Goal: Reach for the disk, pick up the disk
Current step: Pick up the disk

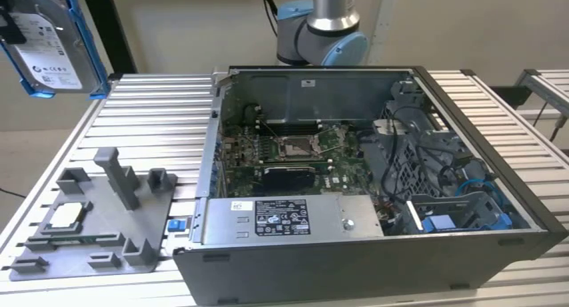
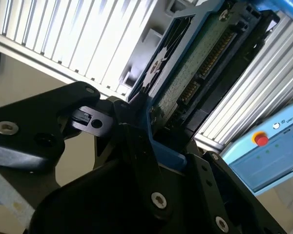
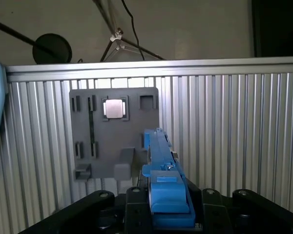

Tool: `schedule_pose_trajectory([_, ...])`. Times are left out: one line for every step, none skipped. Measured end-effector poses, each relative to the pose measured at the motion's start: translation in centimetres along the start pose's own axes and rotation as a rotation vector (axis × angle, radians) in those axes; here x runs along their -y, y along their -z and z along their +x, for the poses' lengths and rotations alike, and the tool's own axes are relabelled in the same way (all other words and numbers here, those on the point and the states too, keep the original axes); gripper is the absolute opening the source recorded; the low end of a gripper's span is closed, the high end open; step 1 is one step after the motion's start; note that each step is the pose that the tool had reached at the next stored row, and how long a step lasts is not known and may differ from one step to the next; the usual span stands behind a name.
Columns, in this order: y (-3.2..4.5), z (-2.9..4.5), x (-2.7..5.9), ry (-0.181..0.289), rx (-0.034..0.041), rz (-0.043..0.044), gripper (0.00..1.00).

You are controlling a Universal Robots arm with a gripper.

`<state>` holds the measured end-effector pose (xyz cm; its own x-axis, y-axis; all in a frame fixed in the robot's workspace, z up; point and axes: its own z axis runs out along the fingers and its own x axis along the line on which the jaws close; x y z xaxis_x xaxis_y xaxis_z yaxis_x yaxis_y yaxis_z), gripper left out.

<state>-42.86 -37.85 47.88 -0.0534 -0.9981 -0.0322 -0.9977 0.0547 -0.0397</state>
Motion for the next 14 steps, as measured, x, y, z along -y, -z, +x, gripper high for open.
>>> schedule_pose_trajectory([-0.01, -0.01, 0.17, 0.0, 0.0001, 0.0, 0.0])
schedule_pose_trajectory([-0.02, -0.02, 0.35, 0.0, 0.0, -0.0001, 0.0])
schedule_pose_trajectory([-0.02, -0.03, 0.53, 0.0, 0.0, -0.0002, 0.0])
schedule_pose_trajectory([-0.03, -0.04, 0.71, 0.0, 0.0, -0.0002, 0.0])
schedule_pose_trajectory([-0.04, -0.05, 0.9, 0.0, 0.0, -0.0002, 0.0])
schedule_pose_trajectory([-0.04, -0.06, 1.09, 0.0, 0.0, -0.0003, 0.0])
schedule_pose_trajectory([-0.05, -0.07, 1.29, 0.0, 0.0, -0.0003, 0.0])
schedule_pose_trajectory([-0.07, -0.08, 1.48, 0.0, 0.0001, -0.0003, 0.0])
schedule_pose_trajectory([-0.07, -0.09, 1.66, 0.0, 0.0001, -0.0003, 0.0])
schedule_pose_trajectory([-0.08, -0.1, 1.85, 0.0, 0.0, -0.0005, 0.0])
schedule_pose_trajectory([-0.08, -0.11, 2.04, 0.0, 0.0, -0.0005, 0.0])
schedule_pose_trajectory([-0.09, -0.12, 2.23, 0.0, -0.0001, -0.0006, 0.0])
schedule_pose_trajectory([-0.1, -0.13, 2.42, 0.0, 0.0, -0.0006, 0.0])
schedule_pose_trajectory([-0.11, -0.14, 2.61, 0.0, 0.0, -0.0006, 0.0])
